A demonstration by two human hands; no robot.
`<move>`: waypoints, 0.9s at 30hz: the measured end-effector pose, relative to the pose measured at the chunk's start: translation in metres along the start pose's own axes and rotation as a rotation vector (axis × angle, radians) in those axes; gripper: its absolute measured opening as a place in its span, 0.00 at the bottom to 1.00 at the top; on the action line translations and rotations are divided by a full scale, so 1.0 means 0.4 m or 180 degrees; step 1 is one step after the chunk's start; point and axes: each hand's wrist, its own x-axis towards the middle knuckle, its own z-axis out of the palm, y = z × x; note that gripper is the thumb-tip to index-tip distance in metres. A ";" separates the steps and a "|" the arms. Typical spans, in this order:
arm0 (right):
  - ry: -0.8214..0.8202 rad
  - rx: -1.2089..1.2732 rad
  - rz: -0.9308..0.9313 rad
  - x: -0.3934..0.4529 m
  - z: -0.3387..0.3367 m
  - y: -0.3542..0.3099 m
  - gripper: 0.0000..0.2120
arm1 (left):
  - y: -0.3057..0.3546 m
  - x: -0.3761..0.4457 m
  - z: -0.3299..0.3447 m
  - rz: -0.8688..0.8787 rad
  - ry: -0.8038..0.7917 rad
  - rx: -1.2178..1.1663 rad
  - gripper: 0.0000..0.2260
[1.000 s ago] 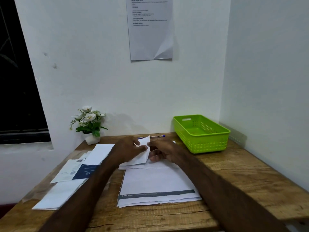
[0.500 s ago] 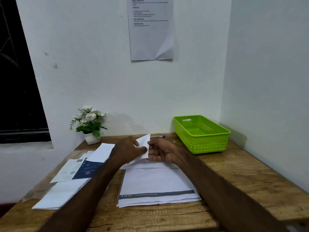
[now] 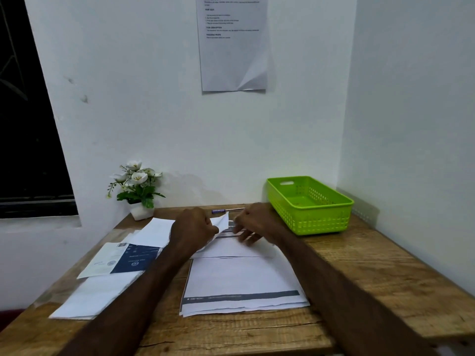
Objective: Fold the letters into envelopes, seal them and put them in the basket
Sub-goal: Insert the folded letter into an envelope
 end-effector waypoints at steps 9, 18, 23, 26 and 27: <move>-0.0617 -0.2515 0.0131 -0.089 -0.130 -0.031 0.17 | -0.006 0.001 0.041 0.0105 0.0104 0.0484 0.05; -0.0821 -0.2692 0.0143 -0.104 -0.124 -0.031 0.19 | -0.006 -0.001 0.063 0.0240 0.0232 0.0762 0.05; -0.0799 -0.2507 0.0336 -0.090 -0.120 -0.024 0.18 | -0.005 0.000 0.062 0.0282 0.0268 0.0794 0.05; -0.0561 -0.1974 0.0387 -0.071 -0.118 -0.011 0.12 | -0.003 -0.001 0.062 0.0276 0.0309 0.0831 0.06; -0.0418 -0.1633 0.0364 -0.068 -0.119 -0.007 0.09 | -0.003 0.000 0.064 0.0258 0.0325 0.0845 0.07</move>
